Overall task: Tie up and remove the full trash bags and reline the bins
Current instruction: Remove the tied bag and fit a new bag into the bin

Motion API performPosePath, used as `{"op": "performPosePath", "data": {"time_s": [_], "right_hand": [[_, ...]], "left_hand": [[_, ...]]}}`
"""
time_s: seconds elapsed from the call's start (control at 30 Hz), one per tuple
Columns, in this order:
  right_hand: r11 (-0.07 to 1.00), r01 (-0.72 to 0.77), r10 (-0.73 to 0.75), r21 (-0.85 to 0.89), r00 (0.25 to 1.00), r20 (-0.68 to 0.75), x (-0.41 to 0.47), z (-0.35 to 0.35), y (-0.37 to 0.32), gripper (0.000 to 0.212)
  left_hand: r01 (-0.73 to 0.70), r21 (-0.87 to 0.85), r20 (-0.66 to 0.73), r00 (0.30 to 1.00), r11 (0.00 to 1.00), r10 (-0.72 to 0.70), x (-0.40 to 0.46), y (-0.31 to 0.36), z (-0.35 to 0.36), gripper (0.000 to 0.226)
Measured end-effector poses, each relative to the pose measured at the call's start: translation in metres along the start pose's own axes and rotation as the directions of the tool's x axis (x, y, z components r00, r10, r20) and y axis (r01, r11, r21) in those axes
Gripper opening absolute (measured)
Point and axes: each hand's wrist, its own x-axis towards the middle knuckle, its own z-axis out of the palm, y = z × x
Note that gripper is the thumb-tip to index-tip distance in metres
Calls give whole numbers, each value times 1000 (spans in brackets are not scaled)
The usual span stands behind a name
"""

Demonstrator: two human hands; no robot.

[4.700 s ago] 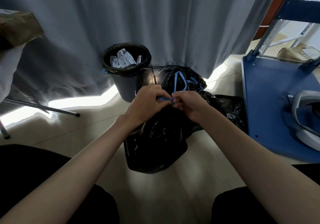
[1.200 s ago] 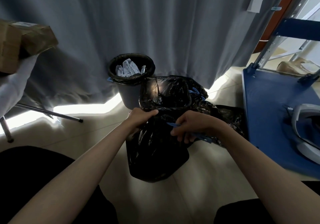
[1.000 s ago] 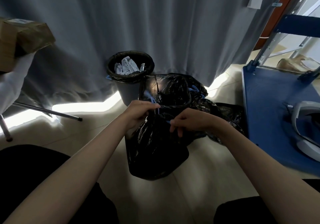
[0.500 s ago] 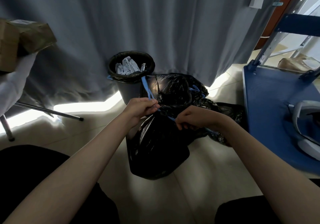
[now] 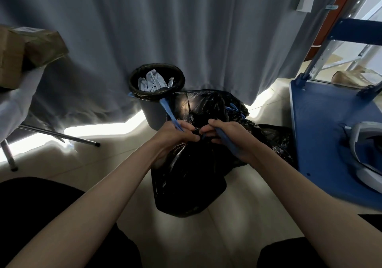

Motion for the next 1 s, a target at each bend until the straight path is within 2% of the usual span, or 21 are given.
{"op": "performPosePath", "data": {"time_s": [0.13, 0.2, 0.37, 0.53, 0.63, 0.77, 0.9, 1.0], "right_hand": [[981, -56, 43, 187, 996, 72, 0, -4, 4, 55], [976, -51, 40, 212, 998, 55, -1, -3, 5, 50], [993, 38, -31, 112, 998, -63, 0, 4, 7, 24], [991, 126, -123, 48, 990, -72, 5, 7, 14, 18], [980, 183, -189, -82, 980, -59, 6, 11, 11, 12], [955, 229, -247, -189, 966, -80, 6, 15, 9, 15], [967, 203, -220, -152, 969, -108, 7, 14, 9, 15], [974, 184, -199, -133, 973, -113, 8, 11, 7, 18]], "left_hand": [[-1, 184, -92, 996, 983, 19, 1, -6, 5, 35], [-8, 213, -100, 995, 977, 29, -1, -7, 7, 33], [-111, 122, -54, 991, 986, 118, -2, 12, 2, 27], [-297, 335, -16, 947, 894, 321, -1, 29, -8, 14], [-381, 406, 22, 913, 831, 408, -2, 32, -2, 14], [-399, 404, 48, 908, 823, 417, -2, 32, 5, 14], [-396, 613, 92, 895, 683, 437, -1, 30, 3, 14], [-385, 659, 120, 902, 646, 415, -3, 29, 3, 10]]}}
